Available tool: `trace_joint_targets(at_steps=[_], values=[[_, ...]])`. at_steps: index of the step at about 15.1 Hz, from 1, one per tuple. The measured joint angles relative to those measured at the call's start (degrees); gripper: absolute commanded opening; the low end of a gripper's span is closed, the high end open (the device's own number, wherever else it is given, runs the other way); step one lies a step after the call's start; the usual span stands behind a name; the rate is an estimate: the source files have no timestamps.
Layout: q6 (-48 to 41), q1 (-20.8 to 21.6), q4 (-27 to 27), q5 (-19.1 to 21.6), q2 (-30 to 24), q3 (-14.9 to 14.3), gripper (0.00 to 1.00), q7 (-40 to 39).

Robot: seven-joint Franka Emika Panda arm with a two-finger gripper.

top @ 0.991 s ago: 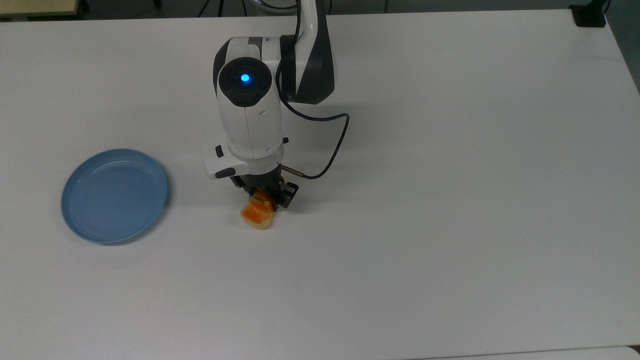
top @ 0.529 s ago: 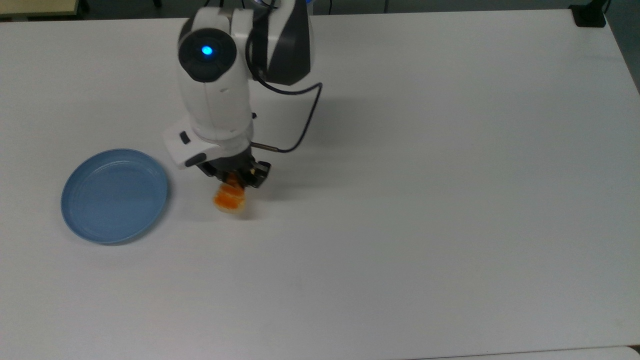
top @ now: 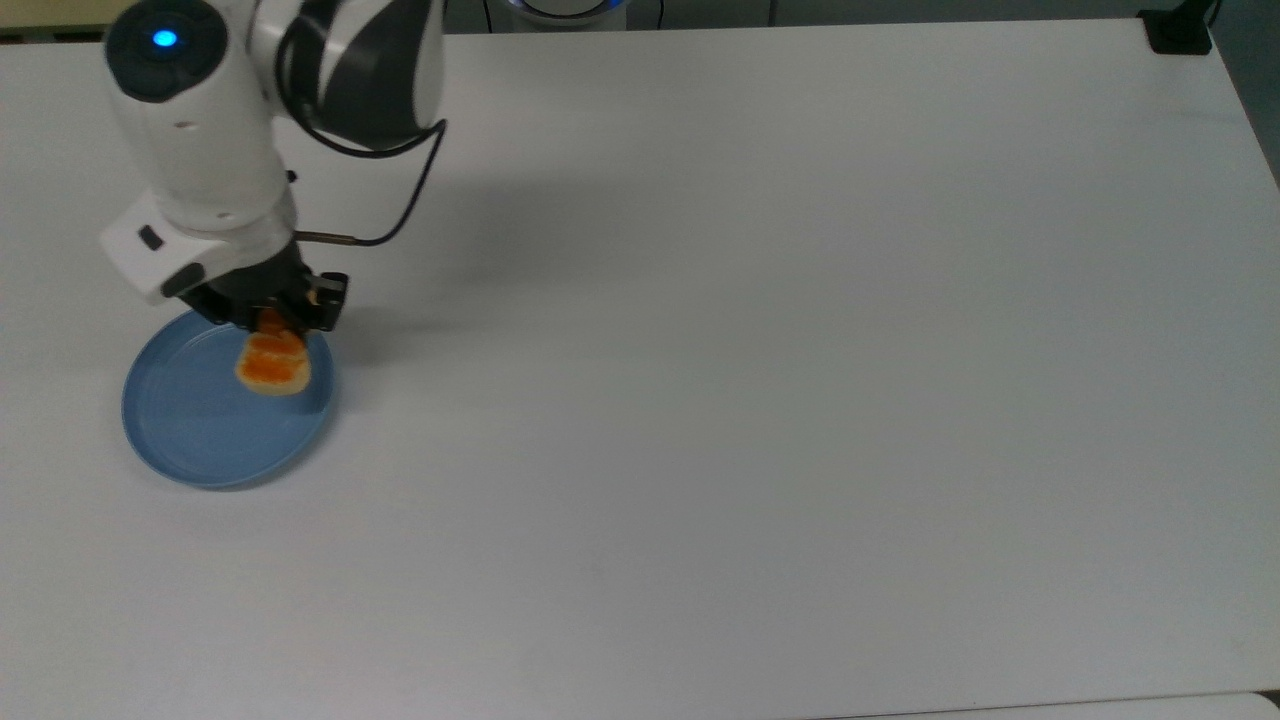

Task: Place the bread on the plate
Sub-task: 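Lift the held bread roll and carry it over the blue plate, then lower the bread roll onto the plate and open the gripper, then raise the open gripper up away from the plate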

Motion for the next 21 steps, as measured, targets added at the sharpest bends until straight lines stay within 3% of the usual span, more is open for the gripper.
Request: trace_joint_targets(at_steps=[4, 5, 8, 16, 21], values=[[8.61, -2.97, -0.08, 0.00, 3.30, 0.01, 0.43, -2.60], [10.85, -3.19, -0.08, 0.00, 4.64, 0.01, 0.51, -2.64], [13.42, -3.25, 0.00, -0.02, 7.25, 0.01, 1.00, -2.65], [13.62, -2.91, 1.36, -0.66, 7.06, 0.38, 1.00, -2.62], [8.46, 1.34, 1.73, -0.66, 1.02, 0.65, 1.00, 7.13]])
